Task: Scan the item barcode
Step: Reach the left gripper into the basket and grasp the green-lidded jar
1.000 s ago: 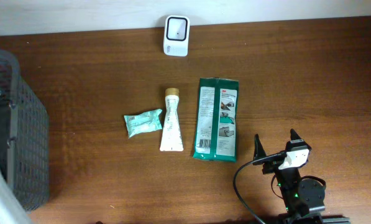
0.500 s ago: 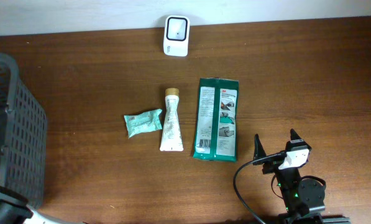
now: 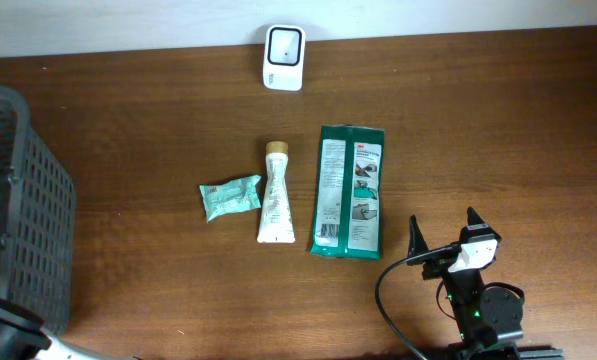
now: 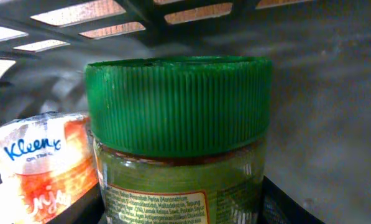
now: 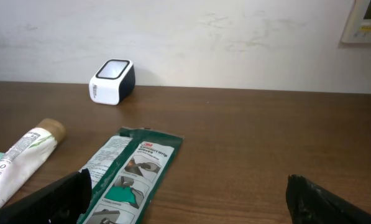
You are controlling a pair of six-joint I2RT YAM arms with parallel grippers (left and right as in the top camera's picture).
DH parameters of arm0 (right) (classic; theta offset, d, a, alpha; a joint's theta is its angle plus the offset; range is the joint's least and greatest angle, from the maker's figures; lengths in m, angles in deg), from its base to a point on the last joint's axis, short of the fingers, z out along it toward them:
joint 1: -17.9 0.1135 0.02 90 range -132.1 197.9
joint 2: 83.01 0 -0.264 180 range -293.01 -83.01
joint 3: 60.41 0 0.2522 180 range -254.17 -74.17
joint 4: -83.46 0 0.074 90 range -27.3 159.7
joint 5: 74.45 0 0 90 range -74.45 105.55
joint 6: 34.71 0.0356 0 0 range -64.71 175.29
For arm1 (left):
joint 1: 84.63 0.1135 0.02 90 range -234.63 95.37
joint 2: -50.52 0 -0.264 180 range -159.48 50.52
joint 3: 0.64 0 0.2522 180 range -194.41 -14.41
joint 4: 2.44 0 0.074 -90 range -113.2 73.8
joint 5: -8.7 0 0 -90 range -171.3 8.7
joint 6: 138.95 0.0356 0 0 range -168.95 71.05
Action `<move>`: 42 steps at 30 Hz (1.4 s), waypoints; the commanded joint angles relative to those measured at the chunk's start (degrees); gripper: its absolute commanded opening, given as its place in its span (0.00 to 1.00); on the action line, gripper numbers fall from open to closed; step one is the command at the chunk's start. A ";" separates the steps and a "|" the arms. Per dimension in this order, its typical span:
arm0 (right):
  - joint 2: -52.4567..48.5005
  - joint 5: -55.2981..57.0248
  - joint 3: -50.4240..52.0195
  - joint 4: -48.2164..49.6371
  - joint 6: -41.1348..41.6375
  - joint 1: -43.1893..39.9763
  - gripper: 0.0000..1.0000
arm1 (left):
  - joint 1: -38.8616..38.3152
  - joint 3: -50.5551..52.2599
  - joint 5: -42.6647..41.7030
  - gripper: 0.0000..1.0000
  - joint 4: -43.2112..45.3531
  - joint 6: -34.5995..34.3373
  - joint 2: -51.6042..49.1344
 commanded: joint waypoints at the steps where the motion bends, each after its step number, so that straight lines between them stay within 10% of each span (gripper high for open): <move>1: 0.37 0.13 0.31 -0.31 0.57 0.24 0.98 | 0.50 -2.05 -3.61 0.44 -0.57 1.44 2.21; 10: 0.37 0.11 0.31 -0.28 0.57 0.24 0.98 | -6.49 -12.07 -11.52 0.40 0.79 5.33 21.99; 19: 0.37 0.13 0.31 -0.28 0.57 0.24 0.98 | -37.99 -19.96 -1.29 0.49 0.94 14.25 34.49; 36: 0.37 0.11 0.31 -0.28 0.57 0.24 0.98 | -11.74 -17.31 3.17 0.75 -13.90 6.23 19.08; 42: 0.37 0.11 0.31 -0.28 0.57 0.24 0.98 | -2.93 4.42 3.15 0.95 -0.61 11.45 17.99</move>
